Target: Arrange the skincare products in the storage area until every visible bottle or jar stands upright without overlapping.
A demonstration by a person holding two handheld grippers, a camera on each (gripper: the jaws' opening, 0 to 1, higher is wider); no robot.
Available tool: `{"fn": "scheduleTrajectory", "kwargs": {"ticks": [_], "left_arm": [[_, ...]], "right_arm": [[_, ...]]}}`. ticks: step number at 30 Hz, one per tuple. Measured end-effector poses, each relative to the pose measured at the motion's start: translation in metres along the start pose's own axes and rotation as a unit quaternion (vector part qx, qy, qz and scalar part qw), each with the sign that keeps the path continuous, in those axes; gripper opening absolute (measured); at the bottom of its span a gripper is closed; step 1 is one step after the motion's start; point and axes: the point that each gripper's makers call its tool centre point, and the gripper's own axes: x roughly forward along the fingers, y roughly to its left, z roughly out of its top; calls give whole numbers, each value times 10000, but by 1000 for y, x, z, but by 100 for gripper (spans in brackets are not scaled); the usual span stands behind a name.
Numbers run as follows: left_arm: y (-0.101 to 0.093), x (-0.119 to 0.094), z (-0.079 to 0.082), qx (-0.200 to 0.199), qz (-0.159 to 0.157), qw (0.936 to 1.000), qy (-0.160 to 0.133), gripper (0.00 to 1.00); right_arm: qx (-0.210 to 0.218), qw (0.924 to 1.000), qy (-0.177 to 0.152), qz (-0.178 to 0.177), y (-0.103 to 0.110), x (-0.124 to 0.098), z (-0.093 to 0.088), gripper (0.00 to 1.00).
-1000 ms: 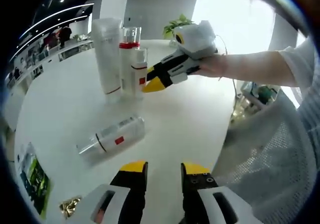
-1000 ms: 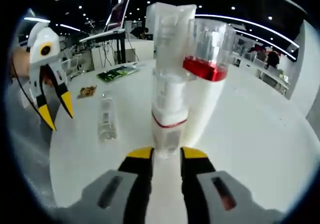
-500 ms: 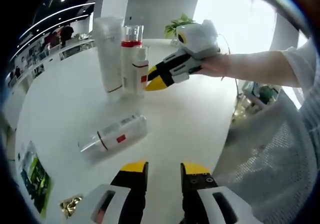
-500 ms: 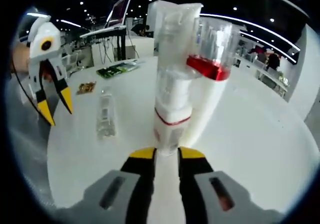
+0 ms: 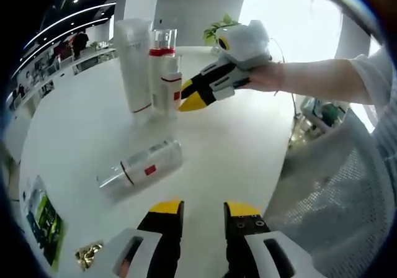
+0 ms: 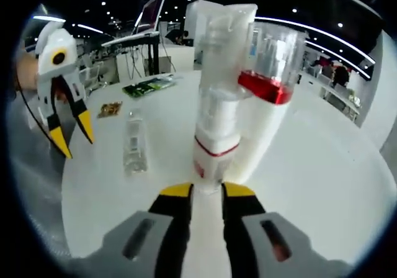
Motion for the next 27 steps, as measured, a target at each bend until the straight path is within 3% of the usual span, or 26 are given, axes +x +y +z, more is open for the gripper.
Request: {"fn": "scheduleTrajectory", "kwargs": {"ticks": [4,8,14,18,22,27], "left_arm": [[5,-1,1,-112,75,9999,-27,27],[14,-1,-1,-304,225,9993,24,28],[27,-4,-7,-583,457,9972,101,28],[28,-4,-7,-716,458,9964,74,29],[28,-4,-8,-742,462,9961,93,29],[28,-5,-8,-767,469,9959,96,29]], "right_arm": [[271,9995,-111,86,12,-10,-2,21],[227,9993,-161,265,30,-15,4,21],[56,9940,-368,1024,78,-2,37,26],[-290,9925,-226,1165,98,19,49,28],[-550,9900,162,1288,112,38,44,29],[-670,9917,311,1053,104,50,44,27]]}}
